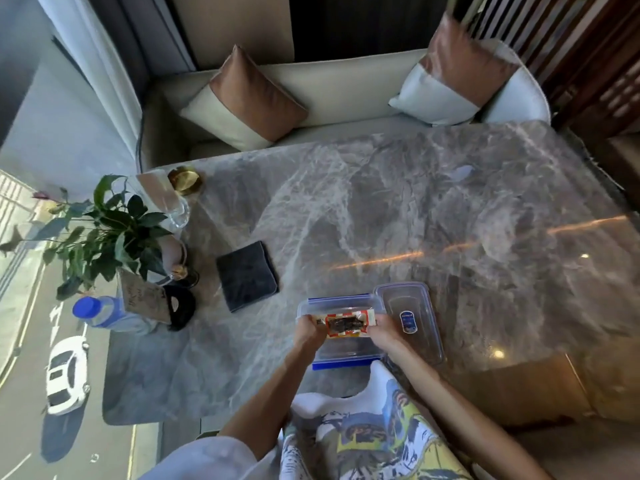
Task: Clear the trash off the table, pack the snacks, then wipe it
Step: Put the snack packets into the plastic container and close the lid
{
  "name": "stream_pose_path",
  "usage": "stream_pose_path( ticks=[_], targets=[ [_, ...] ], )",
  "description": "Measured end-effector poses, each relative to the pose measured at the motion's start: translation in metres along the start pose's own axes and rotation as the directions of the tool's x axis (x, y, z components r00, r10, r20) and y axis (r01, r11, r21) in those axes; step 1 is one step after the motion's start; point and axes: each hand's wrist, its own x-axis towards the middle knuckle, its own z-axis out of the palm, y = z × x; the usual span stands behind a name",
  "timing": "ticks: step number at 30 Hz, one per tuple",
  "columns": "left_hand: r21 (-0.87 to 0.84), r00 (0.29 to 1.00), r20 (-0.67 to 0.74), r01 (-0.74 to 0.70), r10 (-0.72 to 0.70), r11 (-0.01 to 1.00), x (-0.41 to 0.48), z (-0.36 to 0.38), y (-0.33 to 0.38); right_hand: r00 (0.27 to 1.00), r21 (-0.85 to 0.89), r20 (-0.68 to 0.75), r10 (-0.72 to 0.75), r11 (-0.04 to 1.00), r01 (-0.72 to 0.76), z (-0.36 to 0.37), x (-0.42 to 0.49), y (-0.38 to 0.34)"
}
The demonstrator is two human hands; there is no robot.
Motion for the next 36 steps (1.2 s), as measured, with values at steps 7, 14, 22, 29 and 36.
stream_pose_path(
  ticks=[7, 14, 22, 29, 36],
  targets=[
    [0.021, 0.997, 0.060, 0.048, -0.049, 0.999, 0.006, 0.012, -0.004, 0.997, -0.117, 0.023, 0.075, 0.990, -0.072, 0.002, 0.006, -0.004],
    [0.090, 0.999, 0.017, 0.048, -0.050, 0.995, 0.003, 0.014, -0.007, 0.995, -0.187, 0.062, 0.074, 0.980, -0.061, 0.005, 0.008, -0.007],
    [0.116, 0.996, 0.077, 0.025, -0.034, 0.993, 0.000, 0.012, -0.003, 0.993, -0.163, 0.040, 0.115, 0.981, -0.107, 0.008, 0.005, -0.008],
    [0.177, 0.994, 0.102, 0.021, -0.040, 0.984, -0.001, 0.010, -0.004, 0.989, -0.132, 0.013, 0.149, 0.980, -0.146, 0.010, 0.000, -0.009],
    [0.203, 0.996, 0.084, 0.010, -0.028, 0.979, 0.001, 0.008, -0.007, 0.991, -0.089, 0.048, 0.123, 0.989, -0.119, 0.006, -0.004, -0.011]
  ],
)
